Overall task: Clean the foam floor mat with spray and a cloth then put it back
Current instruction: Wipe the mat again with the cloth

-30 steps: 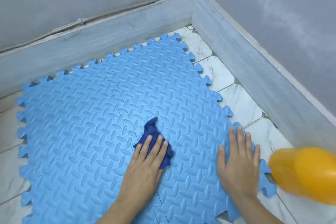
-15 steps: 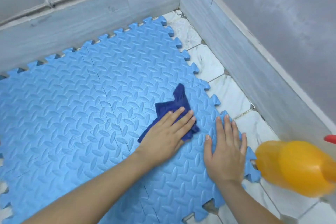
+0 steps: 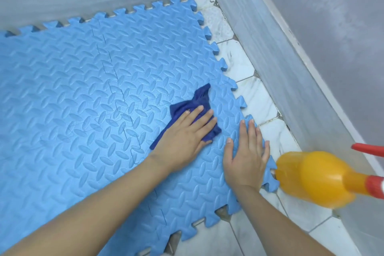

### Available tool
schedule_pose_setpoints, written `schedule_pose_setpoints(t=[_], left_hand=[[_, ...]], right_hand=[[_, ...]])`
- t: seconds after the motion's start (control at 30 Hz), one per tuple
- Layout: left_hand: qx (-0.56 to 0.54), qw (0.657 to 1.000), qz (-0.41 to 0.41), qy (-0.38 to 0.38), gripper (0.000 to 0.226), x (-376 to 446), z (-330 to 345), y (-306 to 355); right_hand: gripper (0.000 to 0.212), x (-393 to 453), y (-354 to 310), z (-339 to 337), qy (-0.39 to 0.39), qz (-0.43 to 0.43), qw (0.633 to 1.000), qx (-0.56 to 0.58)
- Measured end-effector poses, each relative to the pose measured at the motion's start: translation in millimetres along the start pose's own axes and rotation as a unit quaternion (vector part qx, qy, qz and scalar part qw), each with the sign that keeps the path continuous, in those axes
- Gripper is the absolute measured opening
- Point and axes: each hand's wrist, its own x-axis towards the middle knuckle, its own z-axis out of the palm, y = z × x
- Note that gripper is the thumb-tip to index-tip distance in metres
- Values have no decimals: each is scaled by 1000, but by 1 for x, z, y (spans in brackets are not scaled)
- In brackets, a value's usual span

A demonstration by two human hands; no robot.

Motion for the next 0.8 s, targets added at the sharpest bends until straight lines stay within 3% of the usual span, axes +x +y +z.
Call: schedule_pose_setpoints(t=[0.07,0.17,0.3,0.37,0.43,0.53,0.6,0.7,0.8], left_hand=[[14,999,-22,-24,55,-81,0,-4],[50,990,-128,-20,60,-180,-6,-37],[17,924,-383,-6,66,-232,-20,-101],[-1,897,-441,25,64,-224,-19,-91],[15,918,-395,26,60,-215,-9,-55],[28,970,-243,10,57,-208,7,12],[16,981,-192,-27,57,-214,9,39],[38,974,-220,-34,61,-244,7,34],[38,926,-376,9,59,-297,6,1]], right_hand=[[60,0,1,0,1,-3,1000,4],[60,1,1,0,2,-1,1000,11],[60,-1,0,0,3,-7,1000,16],[59,0,2,-1,-3,-9,1000,24],[60,-1,0,-1,-10,-16,999,27],[64,0,2,-2,-19,-28,999,15],[70,6,6,-5,-39,-56,998,11],[79,18,15,-9,-78,-130,988,6],[69,7,17,-4,-20,-140,990,3]])
